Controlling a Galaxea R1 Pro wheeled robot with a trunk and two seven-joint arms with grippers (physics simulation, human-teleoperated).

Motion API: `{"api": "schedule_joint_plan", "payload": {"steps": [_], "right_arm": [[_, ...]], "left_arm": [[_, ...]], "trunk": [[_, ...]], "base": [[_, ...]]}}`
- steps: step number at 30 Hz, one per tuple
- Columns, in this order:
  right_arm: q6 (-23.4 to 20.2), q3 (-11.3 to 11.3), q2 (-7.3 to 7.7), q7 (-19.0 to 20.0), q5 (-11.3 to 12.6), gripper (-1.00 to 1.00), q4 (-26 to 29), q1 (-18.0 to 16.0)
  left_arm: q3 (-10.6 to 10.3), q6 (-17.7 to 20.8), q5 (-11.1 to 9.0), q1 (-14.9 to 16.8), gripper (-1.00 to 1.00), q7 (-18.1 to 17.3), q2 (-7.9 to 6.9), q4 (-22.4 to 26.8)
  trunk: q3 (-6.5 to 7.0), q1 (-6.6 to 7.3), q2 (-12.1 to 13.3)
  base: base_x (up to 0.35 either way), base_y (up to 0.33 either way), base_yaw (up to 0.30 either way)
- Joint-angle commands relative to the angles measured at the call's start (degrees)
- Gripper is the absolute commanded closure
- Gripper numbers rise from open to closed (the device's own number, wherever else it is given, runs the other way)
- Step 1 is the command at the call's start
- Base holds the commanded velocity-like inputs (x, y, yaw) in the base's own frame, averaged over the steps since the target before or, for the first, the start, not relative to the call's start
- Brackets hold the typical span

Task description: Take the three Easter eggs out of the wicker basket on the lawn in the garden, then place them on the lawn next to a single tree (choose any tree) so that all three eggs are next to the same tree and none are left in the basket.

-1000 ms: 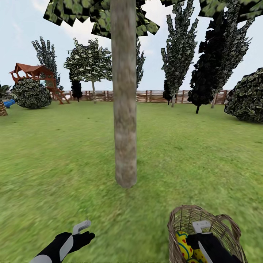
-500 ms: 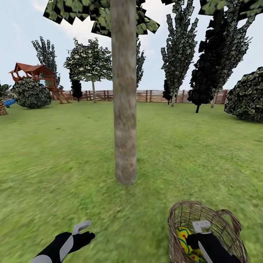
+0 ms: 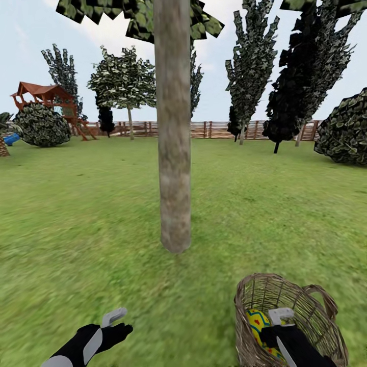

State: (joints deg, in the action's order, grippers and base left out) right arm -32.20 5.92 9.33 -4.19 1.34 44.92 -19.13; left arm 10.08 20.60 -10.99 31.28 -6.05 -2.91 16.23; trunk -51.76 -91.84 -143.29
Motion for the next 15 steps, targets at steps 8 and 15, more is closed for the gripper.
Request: {"api": "schedule_joint_plan", "payload": {"steps": [8, 15], "right_arm": [[-0.32, 0.32, 0.07, -0.38, 0.15, -1.00, 0.08, -0.03], [-0.32, 0.32, 0.22, -0.38, 0.15, -1.00, 0.08, -0.03]], "left_arm": [[0.29, 0.13, -0.26, 0.01, -1.00, -0.18, 0.21, 0.12], [0.25, 0.54, -0.26, 0.01, -1.00, -0.17, 0.68, 0.12]], "trunk": [[-1.62, -0.17, -0.13], [-1.62, -0.17, -0.13]], "base": [[0.000, 0.000, 0.000], [0.245, 0.000, 0.000]]}}
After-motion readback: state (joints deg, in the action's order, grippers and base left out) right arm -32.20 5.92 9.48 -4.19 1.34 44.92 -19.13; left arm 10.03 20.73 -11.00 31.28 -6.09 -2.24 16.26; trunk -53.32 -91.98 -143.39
